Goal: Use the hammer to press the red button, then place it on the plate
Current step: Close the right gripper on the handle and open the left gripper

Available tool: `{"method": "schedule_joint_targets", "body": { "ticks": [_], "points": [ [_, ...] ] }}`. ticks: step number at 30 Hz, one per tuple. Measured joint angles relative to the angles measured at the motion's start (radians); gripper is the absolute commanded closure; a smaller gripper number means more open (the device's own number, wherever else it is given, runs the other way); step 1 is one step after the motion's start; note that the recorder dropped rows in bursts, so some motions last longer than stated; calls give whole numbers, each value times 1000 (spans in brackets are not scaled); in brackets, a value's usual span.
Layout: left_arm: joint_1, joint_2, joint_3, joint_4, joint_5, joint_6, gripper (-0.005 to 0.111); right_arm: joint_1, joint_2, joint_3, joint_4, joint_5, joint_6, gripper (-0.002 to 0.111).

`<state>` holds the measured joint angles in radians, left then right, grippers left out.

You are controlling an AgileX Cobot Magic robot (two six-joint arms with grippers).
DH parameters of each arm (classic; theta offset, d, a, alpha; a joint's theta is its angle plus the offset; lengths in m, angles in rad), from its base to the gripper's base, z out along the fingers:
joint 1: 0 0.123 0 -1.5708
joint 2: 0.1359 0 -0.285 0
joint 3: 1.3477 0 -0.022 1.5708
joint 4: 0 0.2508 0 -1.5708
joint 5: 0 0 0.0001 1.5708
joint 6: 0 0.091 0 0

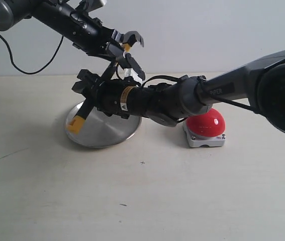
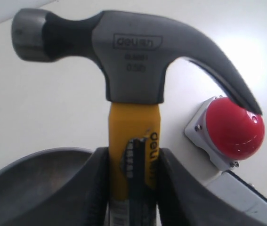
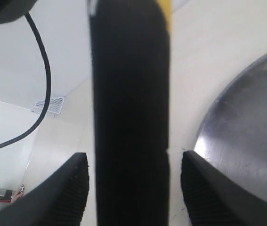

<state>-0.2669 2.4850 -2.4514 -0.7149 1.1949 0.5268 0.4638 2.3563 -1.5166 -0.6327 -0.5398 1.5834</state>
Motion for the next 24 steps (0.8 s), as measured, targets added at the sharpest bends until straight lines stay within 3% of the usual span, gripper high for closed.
{"method": "schedule_joint_targets", "body": {
  "ticks": [12,24],
  "points": [
    [-7,0,0,42,2,-7,107,0,0,-8,-1,74,0,55],
    [-9,0,0,40,5,-36,107,0,0,-26,3,81,0,66]
  ]
}}
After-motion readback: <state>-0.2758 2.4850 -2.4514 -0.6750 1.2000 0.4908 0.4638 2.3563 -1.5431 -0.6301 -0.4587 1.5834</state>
